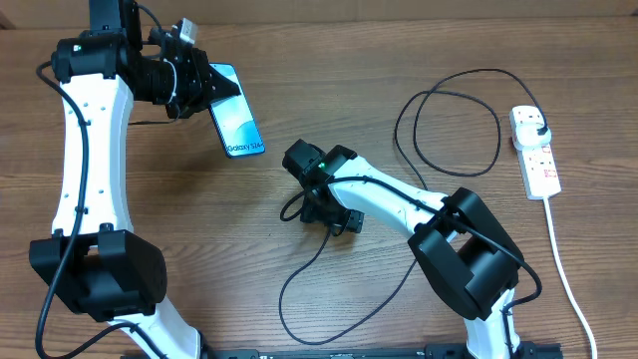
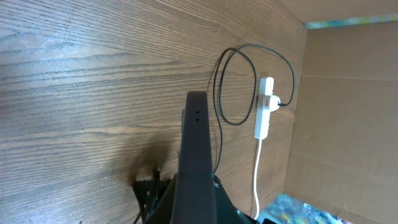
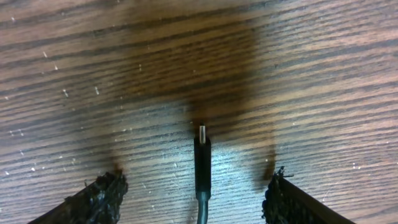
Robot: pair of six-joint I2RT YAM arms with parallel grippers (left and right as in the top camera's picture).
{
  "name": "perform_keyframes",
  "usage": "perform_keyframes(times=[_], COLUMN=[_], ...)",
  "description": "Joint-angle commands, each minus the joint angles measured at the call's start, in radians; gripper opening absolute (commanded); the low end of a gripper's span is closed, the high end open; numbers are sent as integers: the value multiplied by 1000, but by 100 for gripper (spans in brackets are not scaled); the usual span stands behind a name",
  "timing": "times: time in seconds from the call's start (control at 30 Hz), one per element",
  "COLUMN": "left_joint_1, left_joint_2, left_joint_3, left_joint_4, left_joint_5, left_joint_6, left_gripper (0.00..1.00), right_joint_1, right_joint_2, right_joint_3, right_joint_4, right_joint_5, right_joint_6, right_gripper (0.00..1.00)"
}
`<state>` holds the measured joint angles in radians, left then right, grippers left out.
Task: Plug charger to phone and switch on socket
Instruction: 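Close the right gripper on the cable's USB-C plug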
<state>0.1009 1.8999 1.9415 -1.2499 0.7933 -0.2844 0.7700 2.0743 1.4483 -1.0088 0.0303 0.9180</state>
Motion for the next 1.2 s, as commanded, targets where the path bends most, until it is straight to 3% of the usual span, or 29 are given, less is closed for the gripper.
perform_keyframes(times=[0.0,0.13,0.37,0.73,0.97,1.17], left_joint_1=[12,12,12,12,12,12], left_joint_2=[-3,-3,-3,-3,-3,-3], left_joint_3=[8,8,8,8,8,8], left_joint_4=[1,1,-4,-8,-10,-10], left_joint_5=[38,37,37,38,38,38], left_joint_6=[16,19,19,19,19,19], left_gripper=[5,5,4,4,4,4], right_joint_1=[-3,-3,-3,-5,-6,-6], right_joint_2=[12,16,23,51,51,51], right_joint_3=[10,10,10,10,10,10], right_joint_4=[8,13,20,28,27,27], right_joint_5=[18,21,21,19,18,18], right_joint_6=[14,14,13,9,9,9], right_gripper=[72,69,53,50,34,25])
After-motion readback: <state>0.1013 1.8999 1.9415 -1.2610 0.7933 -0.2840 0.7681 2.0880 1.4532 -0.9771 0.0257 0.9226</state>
